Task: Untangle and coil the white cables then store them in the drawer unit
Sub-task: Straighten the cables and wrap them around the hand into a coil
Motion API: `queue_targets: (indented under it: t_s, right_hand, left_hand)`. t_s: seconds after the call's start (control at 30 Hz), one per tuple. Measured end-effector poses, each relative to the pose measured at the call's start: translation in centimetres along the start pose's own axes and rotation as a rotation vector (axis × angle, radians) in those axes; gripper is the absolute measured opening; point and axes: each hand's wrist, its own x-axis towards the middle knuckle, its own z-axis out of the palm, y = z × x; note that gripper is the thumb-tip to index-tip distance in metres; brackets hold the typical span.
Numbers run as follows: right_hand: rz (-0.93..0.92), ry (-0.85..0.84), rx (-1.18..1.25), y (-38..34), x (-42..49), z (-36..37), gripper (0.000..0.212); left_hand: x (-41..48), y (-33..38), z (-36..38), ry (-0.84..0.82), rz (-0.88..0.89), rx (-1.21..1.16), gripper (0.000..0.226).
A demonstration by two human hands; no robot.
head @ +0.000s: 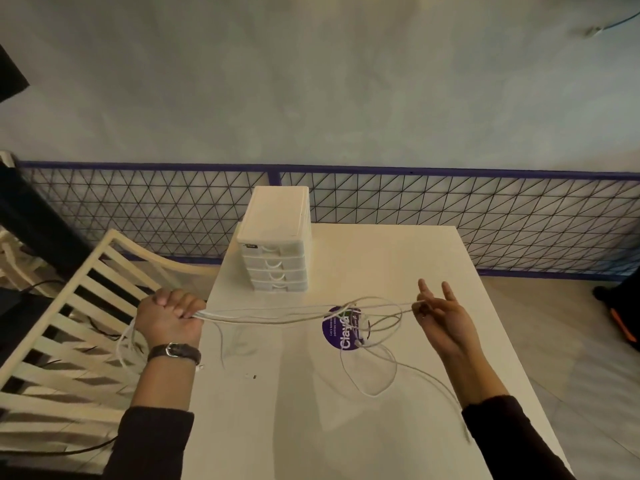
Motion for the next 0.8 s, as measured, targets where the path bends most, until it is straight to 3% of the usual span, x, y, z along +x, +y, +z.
queue_targets:
  t_s: [0.07,0.13,0.3,0.43,0.5,0.57,0.67,0.73,0.8]
  right_hand:
    - [0.002,0.037,0.019,-0.5,0.5,-0.6,0.067]
    - [-0.040,0.082,-0.157,-1.1,1.1,-1.3,0.065]
    - [-0.041,0.131,-1.039,0.1,2.2,-3.6,0.065]
    - [-0.062,0.097,-1.509,2.7,2.6,-6.3,0.080]
    - [-0.029,0.160,-1.868,3.9,2.5,-7.1,0.087]
    - [-0.161,0.158,-1.938,5.2,1.7,-6.1,0.073]
    - [-0.364,-0.208,-1.630,7.5,-0.6,-2.5,0.045]
    - [-0.444,-0.525,-1.582,9.3,-2.7,0.4,0.046]
    - [-0.518,-0.716,-1.588,11.5,-3.5,2.5,0.050]
  left_hand:
    - [-0.1,0.6,0.3,-0.002,0.019,-0.025,0.018]
    - [0.0,1.4,0.3,-0.011,0.046,-0.055,0.016]
    - [0.6,2.7,0.2,-0.069,0.076,-0.128,0.034]
    - [0.5,2.5,1.3,-0.144,0.070,-0.145,0.023]
    - [0.3,2.4,2.1,-0.175,0.066,-0.156,0.024]
    - [-0.6,1.7,3.2,-0.210,0.056,-0.147,0.026]
    - [-2.2,-0.4,5.2,-0.227,0.041,-0.129,0.026]
    - [-3.1,-1.9,6.9,-0.204,0.032,-0.108,0.028]
    - [-3.9,-3.2,8.5,-0.188,0.014,-0.081,0.035]
